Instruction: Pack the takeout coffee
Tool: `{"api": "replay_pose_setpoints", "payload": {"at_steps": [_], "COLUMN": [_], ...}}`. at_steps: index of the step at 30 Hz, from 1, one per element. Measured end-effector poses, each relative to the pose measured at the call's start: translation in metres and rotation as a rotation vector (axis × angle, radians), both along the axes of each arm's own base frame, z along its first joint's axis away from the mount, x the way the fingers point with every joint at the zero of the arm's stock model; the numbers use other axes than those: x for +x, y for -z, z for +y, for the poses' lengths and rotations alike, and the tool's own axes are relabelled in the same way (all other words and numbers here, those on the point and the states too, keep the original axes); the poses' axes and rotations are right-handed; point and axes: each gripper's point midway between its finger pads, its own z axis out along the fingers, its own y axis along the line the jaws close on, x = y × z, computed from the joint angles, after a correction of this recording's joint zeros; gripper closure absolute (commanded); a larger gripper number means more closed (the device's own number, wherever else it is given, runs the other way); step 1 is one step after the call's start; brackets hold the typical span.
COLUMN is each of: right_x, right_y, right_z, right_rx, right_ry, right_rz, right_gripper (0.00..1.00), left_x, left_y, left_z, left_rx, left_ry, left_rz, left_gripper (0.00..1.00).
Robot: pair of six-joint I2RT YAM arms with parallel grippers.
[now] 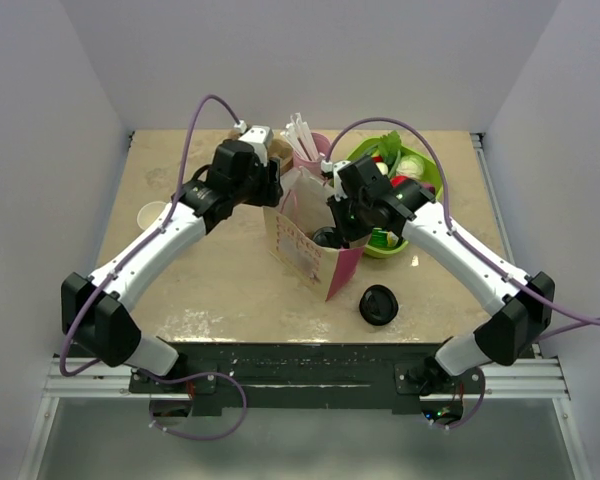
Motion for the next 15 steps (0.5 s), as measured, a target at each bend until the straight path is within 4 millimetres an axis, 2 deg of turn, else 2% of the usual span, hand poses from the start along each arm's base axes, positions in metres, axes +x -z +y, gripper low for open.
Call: {"api": "replay_pose_setpoints", "payload": {"at_steps": [6, 12, 13, 15], "right_x": [0.0027, 0.0022, 0.002, 0.0015], "right_y": [0.0016, 0.0014, 0.0011, 0.0008], "right_z": [0.0034, 0.0032, 0.0031, 0.0026], "right_rx": [0.009, 0.006, 0.007, 0.006], "right_ry": [-0.032, -0.041, -0.041, -0.041], "right_rz": [-0.022, -0.022, -0.023, -0.023], "right_gripper": [1.0, 0.87, 0.82, 0.76], "left_x": [-0.0031, -0.0065, -0.0069, -0.0081], "left_y": [-0.0013, 0.0012, 0.0008, 0.0002], "left_z": [0.0025, 0.0069, 0.0078, 0.0086], "left_rx": [-0.001, 0.006, 0.006, 0.006], "left_ry": [-0.006, -0.021, -0.024, -0.026], "left_rz": [0.001, 0.009, 0.009, 0.011], "left_gripper": [0.43, 0.43, 0.43, 0.43]}}
